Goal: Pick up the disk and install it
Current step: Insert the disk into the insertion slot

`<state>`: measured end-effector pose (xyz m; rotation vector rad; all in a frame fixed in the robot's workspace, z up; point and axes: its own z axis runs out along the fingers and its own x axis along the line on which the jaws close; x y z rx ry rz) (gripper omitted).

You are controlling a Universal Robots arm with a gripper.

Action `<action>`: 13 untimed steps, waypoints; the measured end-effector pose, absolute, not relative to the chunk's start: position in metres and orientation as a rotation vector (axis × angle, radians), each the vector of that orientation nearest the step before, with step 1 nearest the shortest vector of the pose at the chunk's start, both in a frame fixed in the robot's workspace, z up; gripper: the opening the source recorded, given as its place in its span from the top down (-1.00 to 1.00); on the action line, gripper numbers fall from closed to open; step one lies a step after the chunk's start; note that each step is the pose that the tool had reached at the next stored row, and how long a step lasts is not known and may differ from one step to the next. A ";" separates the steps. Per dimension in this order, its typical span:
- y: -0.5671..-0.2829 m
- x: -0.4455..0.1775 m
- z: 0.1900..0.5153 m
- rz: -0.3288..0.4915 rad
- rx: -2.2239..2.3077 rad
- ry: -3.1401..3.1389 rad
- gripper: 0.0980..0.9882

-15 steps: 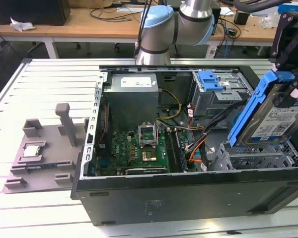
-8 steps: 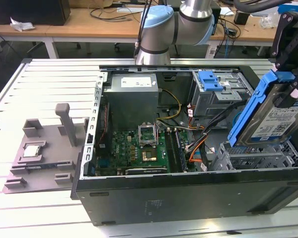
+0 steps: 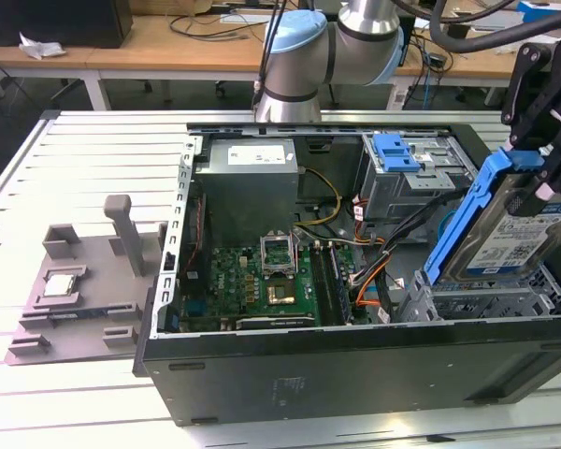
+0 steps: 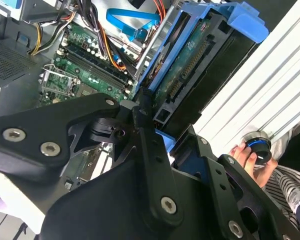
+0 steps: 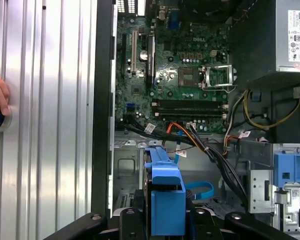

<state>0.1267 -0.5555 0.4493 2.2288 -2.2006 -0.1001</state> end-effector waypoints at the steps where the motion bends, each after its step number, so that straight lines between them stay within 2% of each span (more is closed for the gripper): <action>1: -0.555 0.127 0.448 -0.100 2.228 -2.201 0.39; 13: -0.555 0.127 0.433 -0.100 2.225 -2.204 0.39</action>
